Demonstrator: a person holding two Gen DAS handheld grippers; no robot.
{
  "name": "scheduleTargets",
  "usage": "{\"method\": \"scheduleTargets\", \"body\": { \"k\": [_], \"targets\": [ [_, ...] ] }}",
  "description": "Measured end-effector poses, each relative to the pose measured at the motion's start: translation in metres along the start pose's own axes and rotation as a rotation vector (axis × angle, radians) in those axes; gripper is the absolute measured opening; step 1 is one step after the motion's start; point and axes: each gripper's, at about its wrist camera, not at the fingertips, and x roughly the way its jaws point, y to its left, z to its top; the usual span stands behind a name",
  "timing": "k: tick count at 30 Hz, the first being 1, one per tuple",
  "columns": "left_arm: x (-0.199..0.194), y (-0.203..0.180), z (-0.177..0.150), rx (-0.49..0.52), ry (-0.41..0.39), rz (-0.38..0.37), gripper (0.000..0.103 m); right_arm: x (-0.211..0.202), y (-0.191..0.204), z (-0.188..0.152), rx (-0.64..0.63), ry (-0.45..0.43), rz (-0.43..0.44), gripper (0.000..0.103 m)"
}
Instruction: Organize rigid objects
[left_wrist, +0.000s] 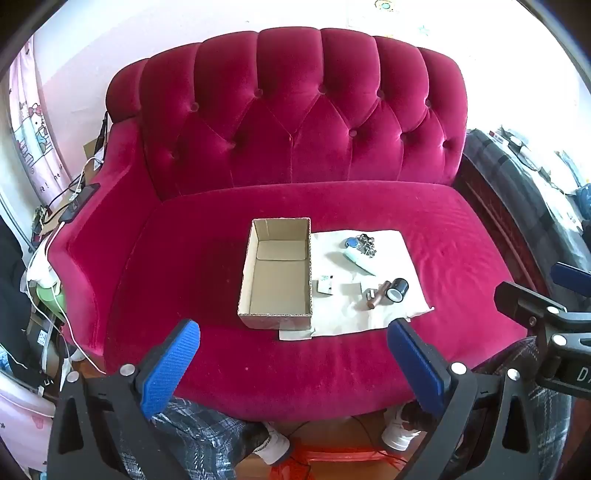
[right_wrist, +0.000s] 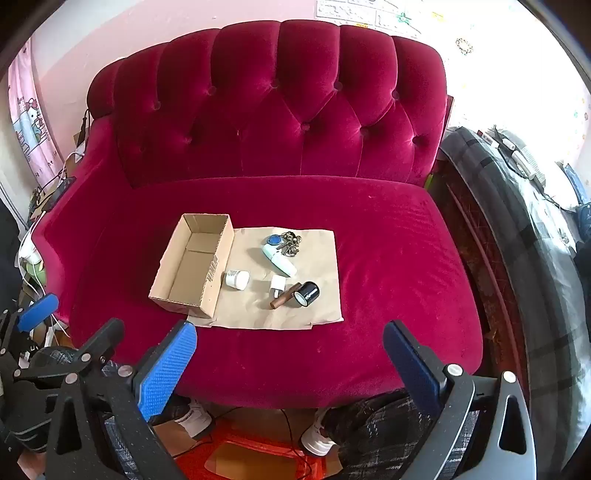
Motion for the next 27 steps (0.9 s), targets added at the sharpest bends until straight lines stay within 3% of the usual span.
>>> {"method": "scheduleTargets", "body": {
  "k": [27],
  "targets": [
    [-0.0006,-0.0010,0.0025,-0.004,-0.005,-0.002,0.103,-0.0002,0.0043,0.0024,-0.018,-0.009,-0.006,0.103]
  ]
}}
